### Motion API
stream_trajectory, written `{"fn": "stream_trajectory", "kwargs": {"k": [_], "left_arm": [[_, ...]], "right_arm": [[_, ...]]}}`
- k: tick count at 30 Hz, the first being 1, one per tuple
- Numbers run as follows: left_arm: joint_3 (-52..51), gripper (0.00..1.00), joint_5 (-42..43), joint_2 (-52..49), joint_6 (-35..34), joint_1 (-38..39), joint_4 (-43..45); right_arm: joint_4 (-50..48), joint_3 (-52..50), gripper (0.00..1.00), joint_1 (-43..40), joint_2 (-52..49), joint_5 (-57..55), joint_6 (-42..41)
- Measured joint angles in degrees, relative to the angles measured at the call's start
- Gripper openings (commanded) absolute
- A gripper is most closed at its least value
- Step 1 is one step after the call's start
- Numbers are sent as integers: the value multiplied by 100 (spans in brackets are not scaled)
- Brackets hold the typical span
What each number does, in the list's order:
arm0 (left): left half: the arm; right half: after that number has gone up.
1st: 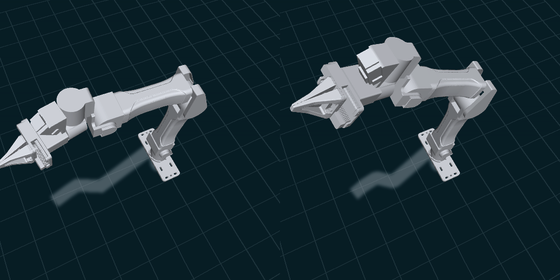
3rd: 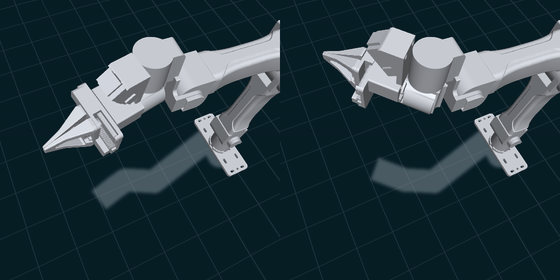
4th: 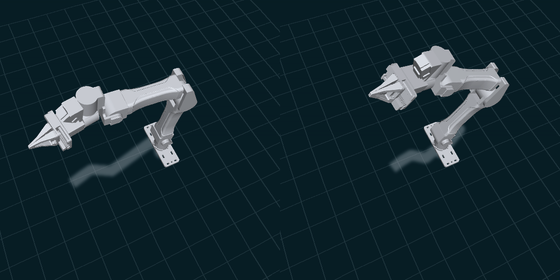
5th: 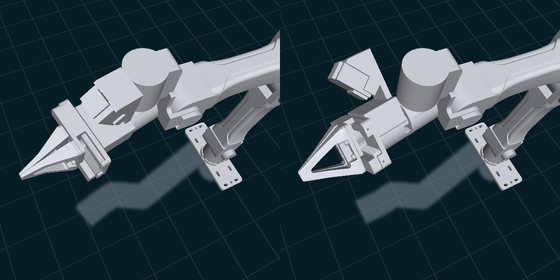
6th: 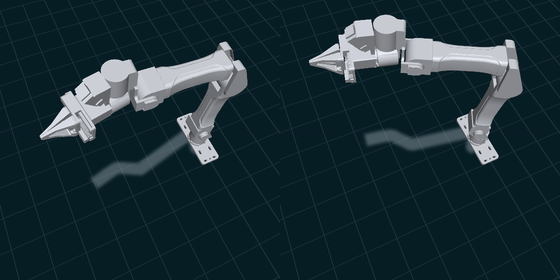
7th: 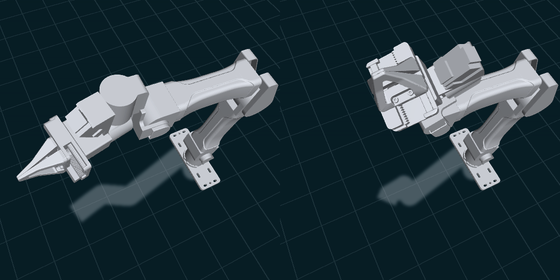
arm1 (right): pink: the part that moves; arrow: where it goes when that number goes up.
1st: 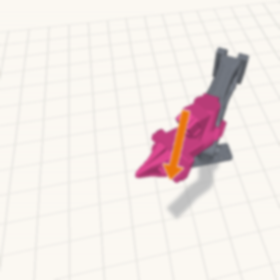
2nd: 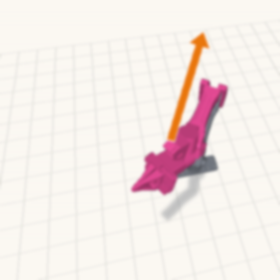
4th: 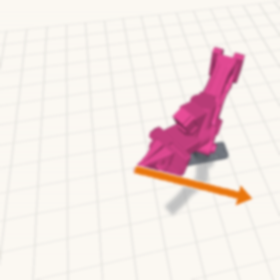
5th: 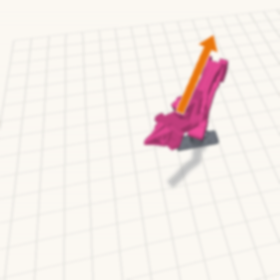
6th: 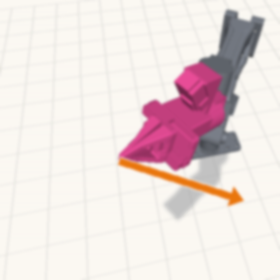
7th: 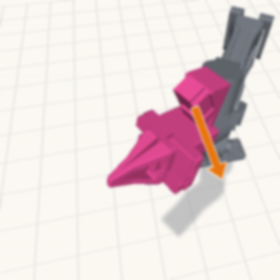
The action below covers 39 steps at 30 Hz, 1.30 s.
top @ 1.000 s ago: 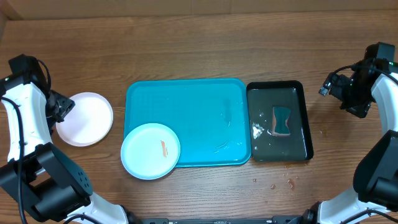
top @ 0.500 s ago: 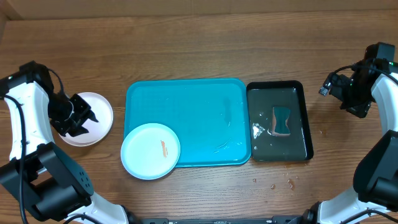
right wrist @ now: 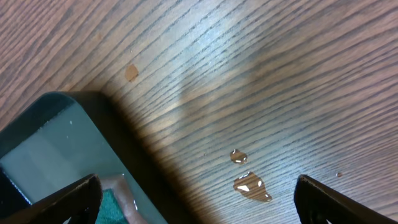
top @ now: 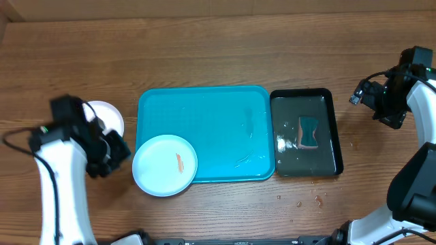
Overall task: Clean dirty plates on tray and stack at the side
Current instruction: 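Move the left gripper to the remaining white plate's left rim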
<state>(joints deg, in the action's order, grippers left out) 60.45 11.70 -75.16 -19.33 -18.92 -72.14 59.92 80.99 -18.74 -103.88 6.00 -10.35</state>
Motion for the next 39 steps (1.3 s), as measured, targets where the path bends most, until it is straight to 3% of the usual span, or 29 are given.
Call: {"fn": "stream_trajectory", "kwargs": {"k": [6,17,26,32,35,39], "left_arm": [[-1119,40,-109,494,-208,199,492],[-1934,34,-708,498,-654,203,1526],[-2186,19,-837,498,-758,203,1753],[-2363,17,-855,496,-758,203,2048],[-2433,5,-835,496,-763,203,2138],[-2444,4,-745,496,-765,208,2146]], "right_arm": [[2,0,100,0,0,0,2],[4,0,100,2,0,2,2],[4,0,100,2,0,0,2],[2,0,100,2,0,0,7],[4,0,100,2,0,0,0],[2,0,100,2,0,-2,2]]}}
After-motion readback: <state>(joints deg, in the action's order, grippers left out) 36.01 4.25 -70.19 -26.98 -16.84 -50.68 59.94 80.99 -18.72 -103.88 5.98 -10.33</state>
